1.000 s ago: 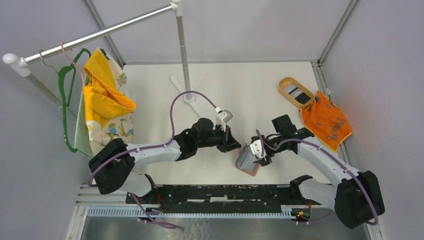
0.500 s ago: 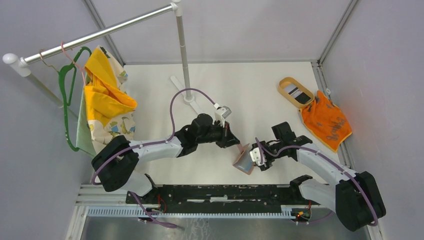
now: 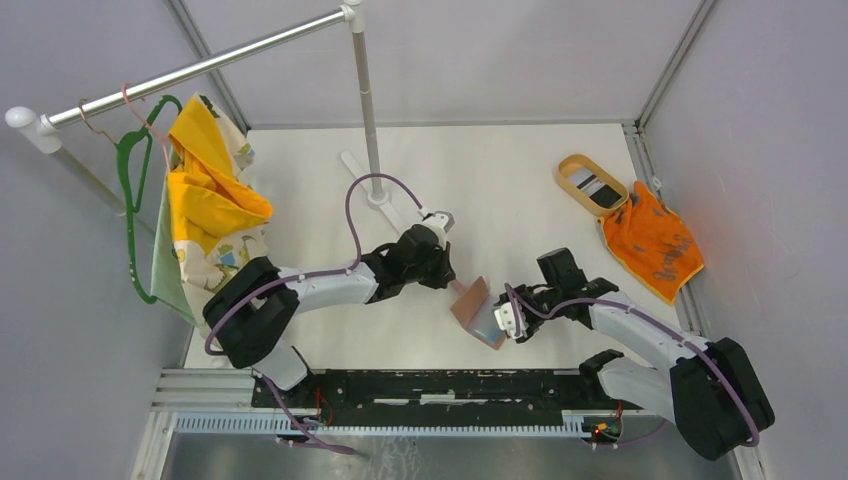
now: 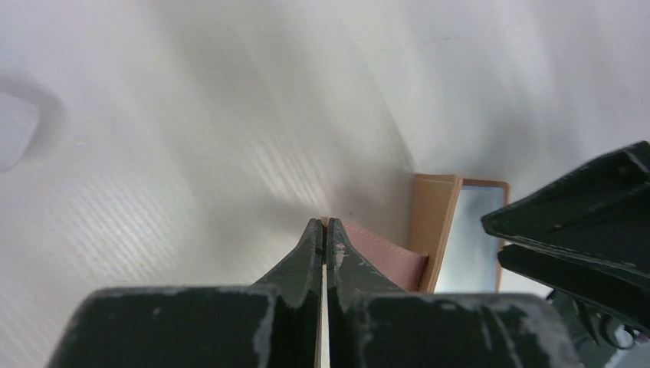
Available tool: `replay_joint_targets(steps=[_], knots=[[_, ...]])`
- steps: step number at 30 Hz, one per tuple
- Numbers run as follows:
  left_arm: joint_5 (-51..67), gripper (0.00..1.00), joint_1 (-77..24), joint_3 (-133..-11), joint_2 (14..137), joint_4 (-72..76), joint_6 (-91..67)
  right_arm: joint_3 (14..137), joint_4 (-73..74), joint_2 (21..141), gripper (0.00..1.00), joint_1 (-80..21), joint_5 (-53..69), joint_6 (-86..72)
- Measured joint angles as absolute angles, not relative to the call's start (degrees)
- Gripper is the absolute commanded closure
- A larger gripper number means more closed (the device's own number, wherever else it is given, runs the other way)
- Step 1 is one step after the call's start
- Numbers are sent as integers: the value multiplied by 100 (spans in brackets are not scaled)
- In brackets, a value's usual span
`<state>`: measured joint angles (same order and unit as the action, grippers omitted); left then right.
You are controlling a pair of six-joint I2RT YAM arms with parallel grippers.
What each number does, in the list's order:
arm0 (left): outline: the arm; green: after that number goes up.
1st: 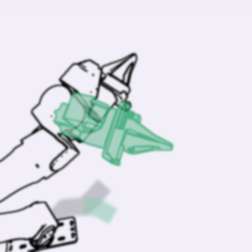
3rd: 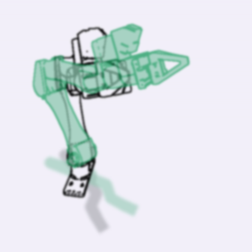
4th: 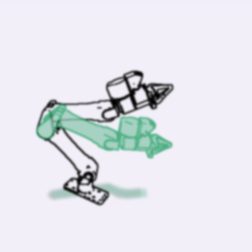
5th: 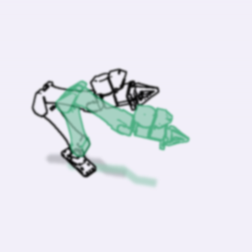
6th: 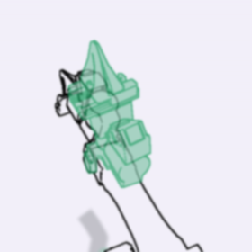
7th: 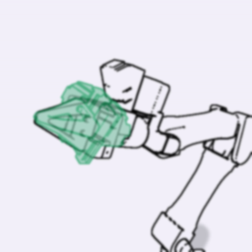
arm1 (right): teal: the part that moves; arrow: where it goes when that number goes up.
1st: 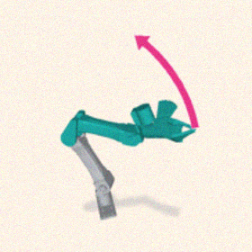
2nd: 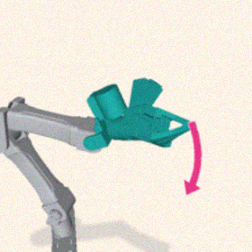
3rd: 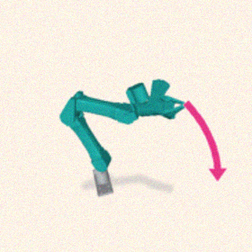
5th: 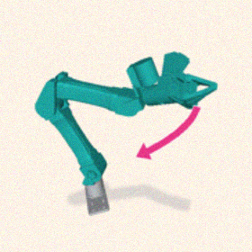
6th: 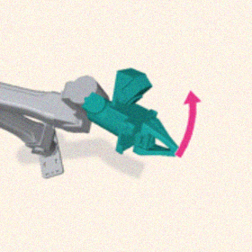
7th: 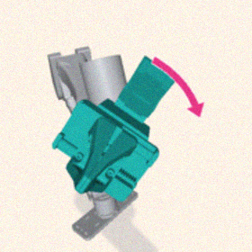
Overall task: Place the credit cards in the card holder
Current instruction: Open the card holder at the center of the board.
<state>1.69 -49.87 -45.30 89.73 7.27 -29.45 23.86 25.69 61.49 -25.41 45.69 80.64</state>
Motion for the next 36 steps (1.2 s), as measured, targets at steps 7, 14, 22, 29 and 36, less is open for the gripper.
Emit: replay_joint_targets(steps=[7, 14, 22, 29, 36], knots=[[-534, 98, -4984, -4757, 9411, 169, -2923, 2377, 2270, 6198, 44, -2652, 4355, 7846], [-735, 98, -4984, -5024, 9771, -180, -2923, 2416, 2233, 6198, 46, -2659, 4486, 7655], [-764, 98, -4984, -5192, 9885, -333, -2923, 2493, 2189, 6193, 46, -2689, 4495, 7529], [-744, 98, -4984, -5196, 9891, -336, -2923, 2493, 2104, 6390, 45, -2816, 4222, 7529], [-676, 98, -4987, -5223, 9935, -301, -2923, 2495, 1865, 6517, 47, -2941, 4152, 7516]])
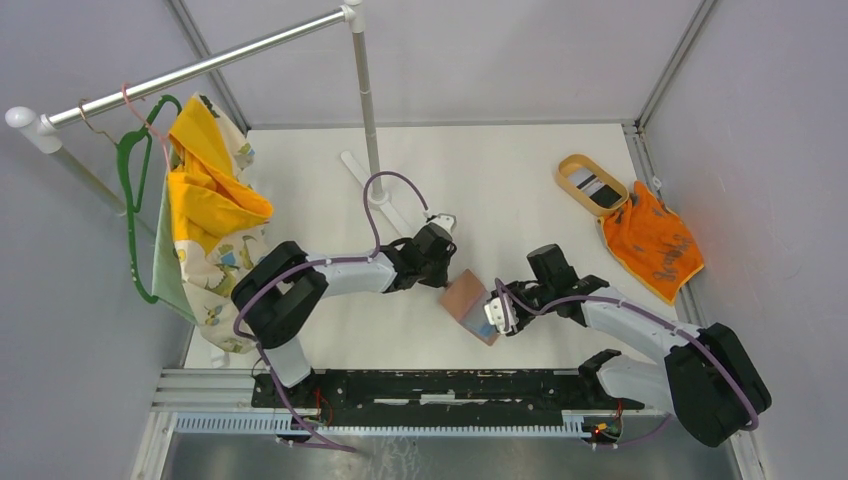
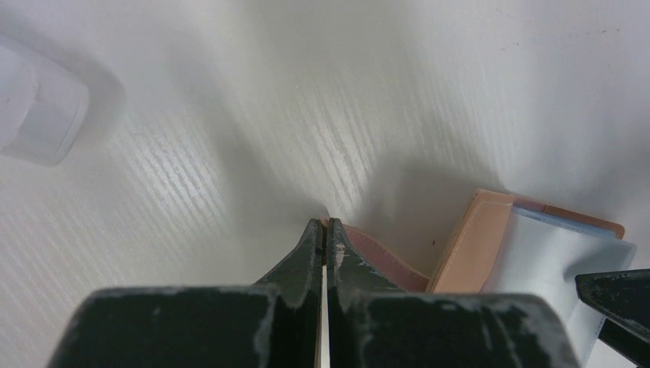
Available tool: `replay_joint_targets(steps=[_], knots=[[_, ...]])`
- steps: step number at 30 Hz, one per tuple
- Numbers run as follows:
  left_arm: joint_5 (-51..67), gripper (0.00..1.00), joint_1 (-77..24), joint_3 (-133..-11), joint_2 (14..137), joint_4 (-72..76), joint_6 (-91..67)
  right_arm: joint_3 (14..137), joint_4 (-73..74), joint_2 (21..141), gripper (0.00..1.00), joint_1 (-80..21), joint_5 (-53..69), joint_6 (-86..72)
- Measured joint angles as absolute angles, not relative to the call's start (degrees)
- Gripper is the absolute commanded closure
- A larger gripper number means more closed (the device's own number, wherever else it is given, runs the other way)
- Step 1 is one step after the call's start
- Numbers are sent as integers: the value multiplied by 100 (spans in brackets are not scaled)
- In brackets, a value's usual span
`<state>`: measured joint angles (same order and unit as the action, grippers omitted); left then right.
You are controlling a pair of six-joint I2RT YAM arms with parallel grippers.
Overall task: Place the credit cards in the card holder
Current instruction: Open the card holder at the center of the board.
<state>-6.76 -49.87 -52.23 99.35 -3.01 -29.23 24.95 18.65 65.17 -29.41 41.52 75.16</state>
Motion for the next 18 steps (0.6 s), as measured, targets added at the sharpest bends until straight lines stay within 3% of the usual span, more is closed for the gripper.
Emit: replay_joint_targets(steps=[7, 18], knots=[[-532, 98, -5052, -5400, 10147, -152, -2921, 2493, 1588, 6573, 61, -3107, 3913, 7153], [-373, 98, -5175, -5695, 10453, -3, -2858, 2447, 910, 6674, 61, -3367, 3210, 6316]])
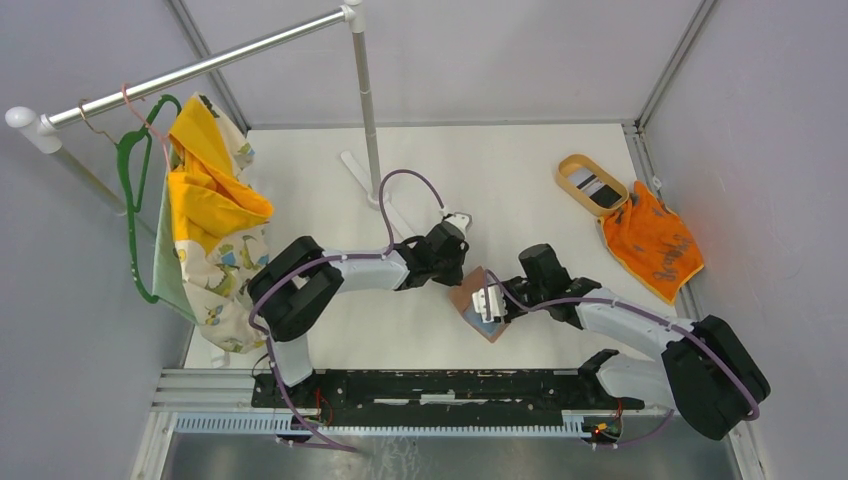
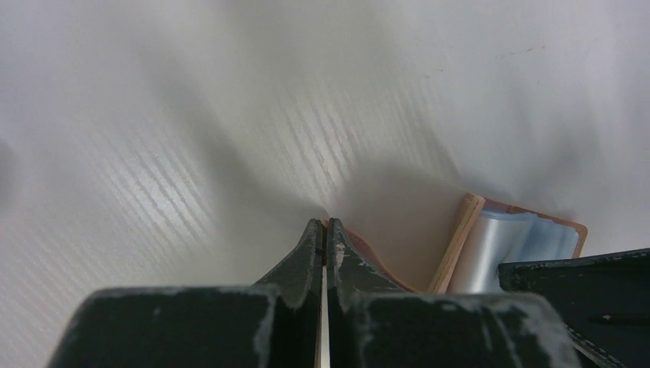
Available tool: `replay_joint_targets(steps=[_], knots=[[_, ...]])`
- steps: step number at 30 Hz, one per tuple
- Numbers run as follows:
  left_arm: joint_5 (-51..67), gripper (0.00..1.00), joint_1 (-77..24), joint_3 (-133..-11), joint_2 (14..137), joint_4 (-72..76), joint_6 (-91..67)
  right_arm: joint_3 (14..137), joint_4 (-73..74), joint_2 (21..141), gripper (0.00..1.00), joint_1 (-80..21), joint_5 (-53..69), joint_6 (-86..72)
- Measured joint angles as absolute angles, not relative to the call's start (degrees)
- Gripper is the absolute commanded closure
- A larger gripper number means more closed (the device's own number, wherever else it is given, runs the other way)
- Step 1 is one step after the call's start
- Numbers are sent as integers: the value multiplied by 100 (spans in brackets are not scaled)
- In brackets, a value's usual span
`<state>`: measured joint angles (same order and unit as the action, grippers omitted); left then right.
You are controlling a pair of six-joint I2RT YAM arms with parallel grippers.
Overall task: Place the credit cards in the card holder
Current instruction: Open the card holder at the center of the board.
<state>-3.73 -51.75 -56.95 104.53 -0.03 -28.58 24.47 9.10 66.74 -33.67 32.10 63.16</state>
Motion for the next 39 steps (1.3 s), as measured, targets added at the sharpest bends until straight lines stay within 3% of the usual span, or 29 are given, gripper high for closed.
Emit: replay_joint_targets(steps=[8, 15, 20, 27, 32, 35, 37, 39], knots=[[-152, 95, -5188, -5846, 10604, 69, -2853, 2453, 384, 6875, 59, -3472, 2744, 5496], [-169, 53, -5227, -5857, 10591, 67, -2856, 2628, 128, 7087, 55, -3472, 2215, 4550], [-642, 39, -5325, -5776, 10309, -270, -2847, 2679, 71, 7126, 54, -3371, 2132, 4154], [-1505, 37, -5325, -5419, 9212, -805, -2845, 2753, 45, 7148, 51, -3175, 2329, 3824], [-1308, 37, -5325, -4991, 8315, -646, -2840, 2921, 56, 7363, 51, -3048, 2720, 3610], [-666, 46, -5323, -4663, 7972, -261, -2842, 2993, 64, 7491, 51, -2967, 2985, 3483], [-217, 59, -5328, -4495, 7926, 49, -2849, 3015, 69, 7568, 52, -2875, 3192, 3376], [73, 63, -5334, -4353, 7940, 294, -2860, 3020, 84, 7623, 53, -2742, 3470, 3236]])
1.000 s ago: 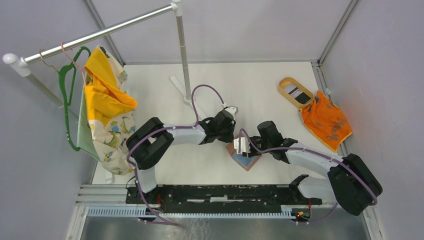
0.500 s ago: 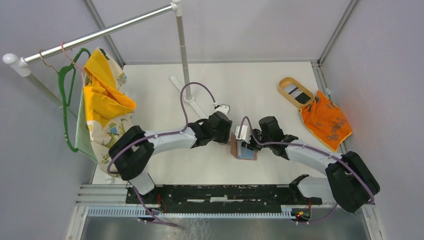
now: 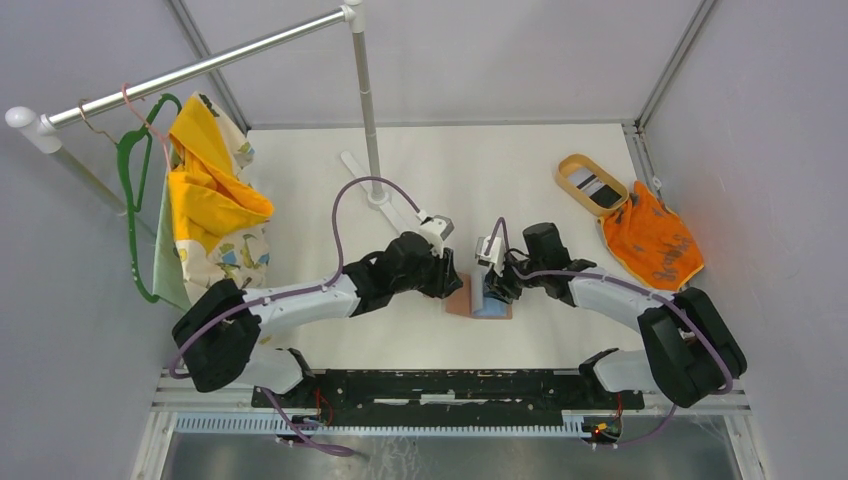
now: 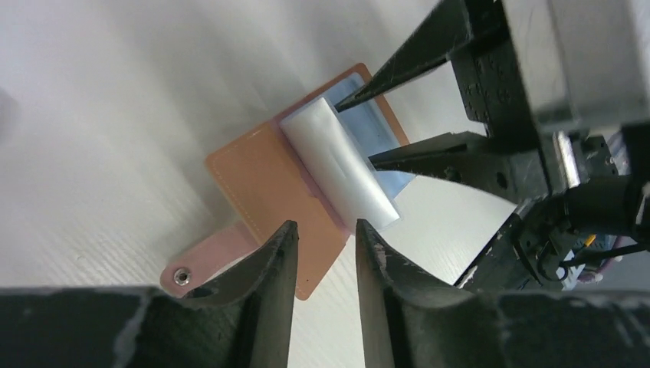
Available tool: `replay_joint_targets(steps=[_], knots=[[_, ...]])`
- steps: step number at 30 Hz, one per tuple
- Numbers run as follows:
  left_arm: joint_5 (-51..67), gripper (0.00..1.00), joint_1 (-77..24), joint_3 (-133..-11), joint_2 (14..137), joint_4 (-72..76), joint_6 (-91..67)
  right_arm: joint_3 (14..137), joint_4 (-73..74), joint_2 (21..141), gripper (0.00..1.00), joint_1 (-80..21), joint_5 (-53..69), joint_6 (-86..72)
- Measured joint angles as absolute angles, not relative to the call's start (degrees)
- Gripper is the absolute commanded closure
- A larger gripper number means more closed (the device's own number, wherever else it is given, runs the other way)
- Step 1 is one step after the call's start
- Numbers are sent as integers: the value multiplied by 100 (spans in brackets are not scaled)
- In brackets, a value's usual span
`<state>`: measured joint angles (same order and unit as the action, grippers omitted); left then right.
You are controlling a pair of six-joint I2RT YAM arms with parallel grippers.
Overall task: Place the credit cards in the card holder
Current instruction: Open the card holder at the center of the board.
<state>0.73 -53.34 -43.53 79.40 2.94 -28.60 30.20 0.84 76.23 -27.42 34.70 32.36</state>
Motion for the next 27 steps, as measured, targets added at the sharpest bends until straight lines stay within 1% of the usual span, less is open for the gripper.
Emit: replay_joint_targets(steps=[4, 8, 10, 15, 22, 23, 24, 25, 27], knots=[[314, 66, -5341, -4246, 8230, 582, -2860, 3030, 97, 7701, 53, -2469, 3938, 3000], [259, 74, -5339, -4252, 8877, 666, -2860, 3096, 185, 7721, 53, -2320, 4244, 2888], [145, 76, -5339, -4268, 9177, 585, -2860, 3144, 257, 7721, 52, -2250, 4370, 2853], [-102, 78, -5339, -4392, 9465, 578, -2864, 3288, 460, 7776, 53, -2027, 4493, 2696], [-123, 78, -5339, -4407, 9504, 611, -2867, 3651, 934, 8383, 52, -1975, 4320, 2502], [-119, 78, -5339, -4407, 9507, 613, -2869, 3667, 989, 8416, 51, -1975, 4283, 2480], [-117, 78, -5339, -4405, 9509, 617, -2869, 3684, 1031, 8423, 48, -1970, 4263, 2464], [-115, 78, -5339, -4401, 9509, 626, -2875, 3717, 1083, 8420, 41, -1964, 4230, 2456], [-113, 78, -5339, -4372, 9509, 683, -2932, 3774, 1164, 8418, 33, -1944, 4174, 2421]])
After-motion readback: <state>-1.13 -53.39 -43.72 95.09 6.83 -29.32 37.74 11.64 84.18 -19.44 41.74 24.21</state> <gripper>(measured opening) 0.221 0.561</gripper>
